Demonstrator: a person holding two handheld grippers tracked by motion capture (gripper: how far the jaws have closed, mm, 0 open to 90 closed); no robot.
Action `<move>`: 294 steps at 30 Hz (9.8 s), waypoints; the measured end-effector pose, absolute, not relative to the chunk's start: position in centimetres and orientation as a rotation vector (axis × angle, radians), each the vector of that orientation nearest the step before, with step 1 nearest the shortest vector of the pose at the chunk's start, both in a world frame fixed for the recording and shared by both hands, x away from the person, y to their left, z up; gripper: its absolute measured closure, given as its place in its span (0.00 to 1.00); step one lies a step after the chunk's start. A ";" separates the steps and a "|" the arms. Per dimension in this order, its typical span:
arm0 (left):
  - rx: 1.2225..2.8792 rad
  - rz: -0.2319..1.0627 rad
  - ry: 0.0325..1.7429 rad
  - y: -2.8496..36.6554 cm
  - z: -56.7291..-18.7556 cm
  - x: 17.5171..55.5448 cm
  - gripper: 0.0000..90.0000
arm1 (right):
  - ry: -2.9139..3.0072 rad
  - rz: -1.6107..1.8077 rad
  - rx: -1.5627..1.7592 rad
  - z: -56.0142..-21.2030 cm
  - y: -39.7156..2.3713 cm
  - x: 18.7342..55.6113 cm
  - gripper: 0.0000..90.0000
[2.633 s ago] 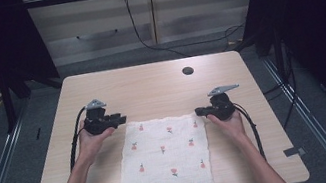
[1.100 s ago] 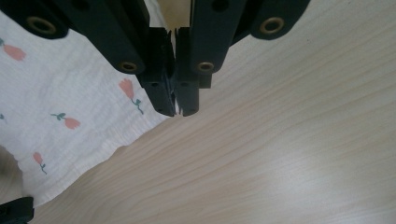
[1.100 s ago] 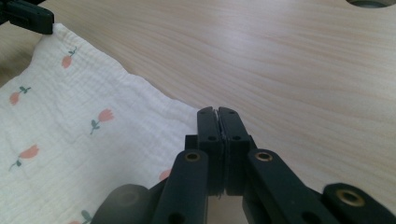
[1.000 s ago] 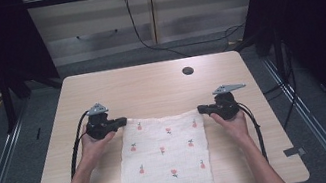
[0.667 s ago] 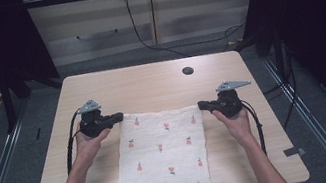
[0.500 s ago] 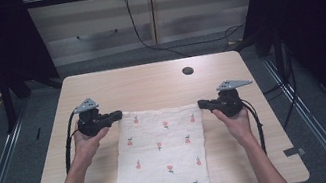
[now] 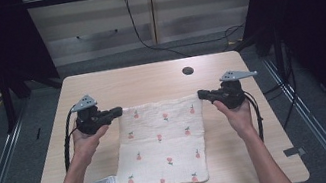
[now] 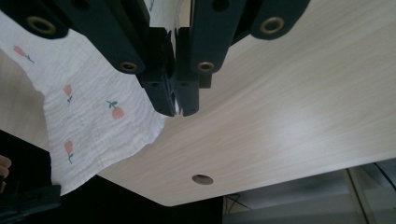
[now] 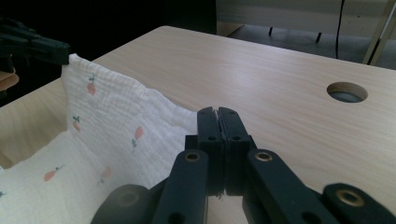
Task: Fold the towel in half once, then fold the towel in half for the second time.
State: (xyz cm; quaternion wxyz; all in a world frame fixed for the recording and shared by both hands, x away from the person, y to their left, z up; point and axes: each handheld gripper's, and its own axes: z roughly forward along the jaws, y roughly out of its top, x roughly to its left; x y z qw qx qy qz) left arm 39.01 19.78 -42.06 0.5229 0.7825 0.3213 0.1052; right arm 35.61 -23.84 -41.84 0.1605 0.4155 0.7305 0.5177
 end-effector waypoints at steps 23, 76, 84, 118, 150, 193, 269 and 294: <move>1.912 0.310 0.710 20.2 -40.0 36.7 0.97 | 2.074 1.516 1.128 -40.1 -24.2 33.6 0.99; 2.208 0.118 0.669 19.5 -48.6 29.1 0.81 | 2.501 1.190 1.187 -49.8 -23.3 23.6 0.98; 2.232 0.081 0.607 19.0 -49.0 28.3 0.73 | 2.515 1.173 1.197 -50.1 -23.2 23.5 0.98; 2.180 0.166 0.644 21.5 -47.0 28.7 0.99 | 2.473 1.301 1.144 -48.3 -22.5 22.0 0.98; 2.247 0.125 0.699 20.4 -49.8 30.8 0.88 | 2.422 1.216 1.197 -48.1 -21.7 31.6 0.82; 2.193 0.176 0.861 20.3 -49.6 35.9 0.61 | 2.472 1.219 1.245 -50.8 -20.8 34.3 0.97; 2.213 0.274 0.866 20.2 -50.0 34.0 0.95 | 2.665 1.347 0.923 -48.6 -18.4 23.7 0.98; 2.043 0.253 0.824 19.6 -47.0 34.0 0.95 | 2.632 1.162 1.114 -49.7 -19.4 27.1 0.98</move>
